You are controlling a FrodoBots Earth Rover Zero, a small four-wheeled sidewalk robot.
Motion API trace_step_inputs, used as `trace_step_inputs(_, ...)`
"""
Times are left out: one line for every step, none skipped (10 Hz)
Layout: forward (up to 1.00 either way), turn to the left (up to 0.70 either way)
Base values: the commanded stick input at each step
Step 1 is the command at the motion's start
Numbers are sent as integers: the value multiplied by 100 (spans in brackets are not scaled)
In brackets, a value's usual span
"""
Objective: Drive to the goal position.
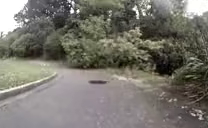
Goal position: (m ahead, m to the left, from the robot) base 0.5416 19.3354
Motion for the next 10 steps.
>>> trace_step_inputs(50, 0)
trace_step_inputs(50, 0)
trace_step_inputs(50, 0)
trace_step_inputs(50, 3)
trace_step_inputs(50, 23)
trace_step_inputs(50, 43)
trace_step_inputs(50, 50)
trace_step_inputs(50, 50)
trace_step_inputs(50, 50)
trace_step_inputs(50, 50)
